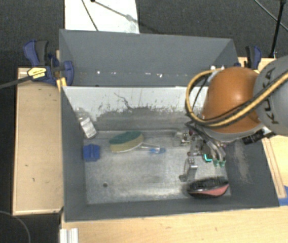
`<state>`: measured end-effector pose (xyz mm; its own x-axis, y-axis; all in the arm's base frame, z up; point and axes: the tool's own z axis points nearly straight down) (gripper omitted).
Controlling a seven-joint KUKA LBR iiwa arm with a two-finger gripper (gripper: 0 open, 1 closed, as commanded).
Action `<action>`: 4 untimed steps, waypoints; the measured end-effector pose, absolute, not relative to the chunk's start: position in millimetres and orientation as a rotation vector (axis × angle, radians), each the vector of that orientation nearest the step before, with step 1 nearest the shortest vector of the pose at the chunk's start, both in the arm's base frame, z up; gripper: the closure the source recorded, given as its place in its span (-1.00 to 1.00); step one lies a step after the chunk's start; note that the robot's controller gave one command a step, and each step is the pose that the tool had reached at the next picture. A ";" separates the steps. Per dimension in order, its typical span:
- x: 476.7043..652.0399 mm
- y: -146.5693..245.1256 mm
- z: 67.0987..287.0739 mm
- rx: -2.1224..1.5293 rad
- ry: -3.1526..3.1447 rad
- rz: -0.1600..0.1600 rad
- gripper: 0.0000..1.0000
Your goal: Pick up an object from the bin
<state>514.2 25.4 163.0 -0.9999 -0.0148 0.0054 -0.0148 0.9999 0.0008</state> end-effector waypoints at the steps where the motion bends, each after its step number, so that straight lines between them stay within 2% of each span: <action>1: 496.9 -30.3 77.0 0.452 -3.106 -0.001 -1.00; 2: 503.0 -114.1 100.3 0.321 -3.128 0.007 -1.00; 3: 524.2 -140.8 73.5 1.039 -2.961 -0.024 -1.00; 4: 526.4 -139.0 75.2 1.037 -2.968 -0.023 1.00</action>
Offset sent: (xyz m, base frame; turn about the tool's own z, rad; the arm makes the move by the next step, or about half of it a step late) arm -0.0167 -0.0550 -0.0854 -0.2762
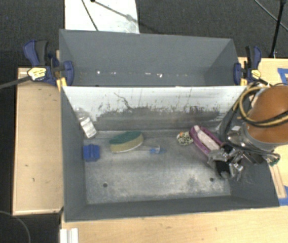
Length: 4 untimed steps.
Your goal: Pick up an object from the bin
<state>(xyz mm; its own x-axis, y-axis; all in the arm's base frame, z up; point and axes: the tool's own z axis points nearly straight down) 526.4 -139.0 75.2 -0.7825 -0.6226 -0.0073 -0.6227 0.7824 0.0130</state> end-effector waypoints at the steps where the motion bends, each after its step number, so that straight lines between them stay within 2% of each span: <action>1: 544.8 -137.0 202.6 -1.055 2.948 -0.008 1.00; 2: 542.6 -137.2 197.6 -1.047 2.960 0.001 -1.00; 3: 560.2 -144.4 86.4 -1.209 2.896 0.017 -1.00; 4: 527.4 -119.0 74.6 -1.623 2.666 -0.005 -1.00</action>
Offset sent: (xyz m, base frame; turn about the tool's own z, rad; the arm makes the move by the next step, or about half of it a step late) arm 0.0155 0.0015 0.1218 -0.0199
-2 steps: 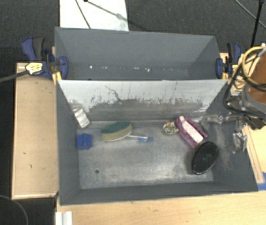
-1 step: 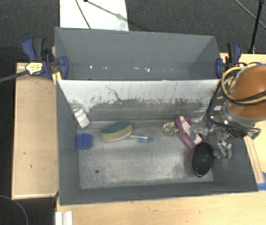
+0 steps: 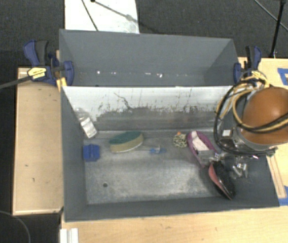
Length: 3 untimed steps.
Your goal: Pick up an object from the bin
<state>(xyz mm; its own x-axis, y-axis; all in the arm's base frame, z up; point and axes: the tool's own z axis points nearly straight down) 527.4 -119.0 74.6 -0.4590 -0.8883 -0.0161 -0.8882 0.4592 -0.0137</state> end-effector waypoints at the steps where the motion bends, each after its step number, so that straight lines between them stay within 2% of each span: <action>1: 524.1 -123.0 71.1 -1.622 2.681 -0.003 1.00; 2: 566.1 -141.1 225.2 -1.624 2.678 -0.012 1.00; 3: 563.7 -140.2 220.2 -1.620 2.689 0.002 -1.00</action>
Offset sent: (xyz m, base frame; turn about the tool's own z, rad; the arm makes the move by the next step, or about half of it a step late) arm 0.0000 0.0000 0.0000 0.0000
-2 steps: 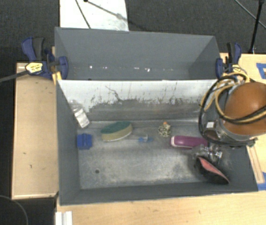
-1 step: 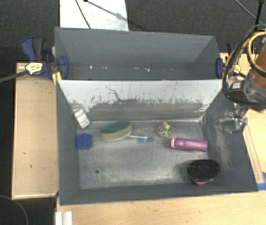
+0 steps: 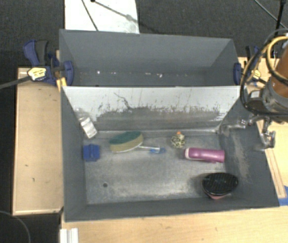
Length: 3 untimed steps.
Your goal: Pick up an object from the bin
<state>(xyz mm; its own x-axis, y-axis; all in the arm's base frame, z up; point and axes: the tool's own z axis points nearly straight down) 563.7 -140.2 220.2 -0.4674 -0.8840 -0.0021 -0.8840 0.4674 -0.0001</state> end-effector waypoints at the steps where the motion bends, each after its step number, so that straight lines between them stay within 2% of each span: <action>1: 569.9 -127.1 79.7 -1.684 2.644 0.019 -1.00; 2: 502.4 -52.0 74.7 -1.733 2.588 -0.022 -1.00; 3: 502.7 -55.7 73.7 -1.723 2.596 -0.019 1.00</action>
Offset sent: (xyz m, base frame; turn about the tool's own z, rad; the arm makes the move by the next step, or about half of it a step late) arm 0.0052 0.0047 -0.1387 -0.0592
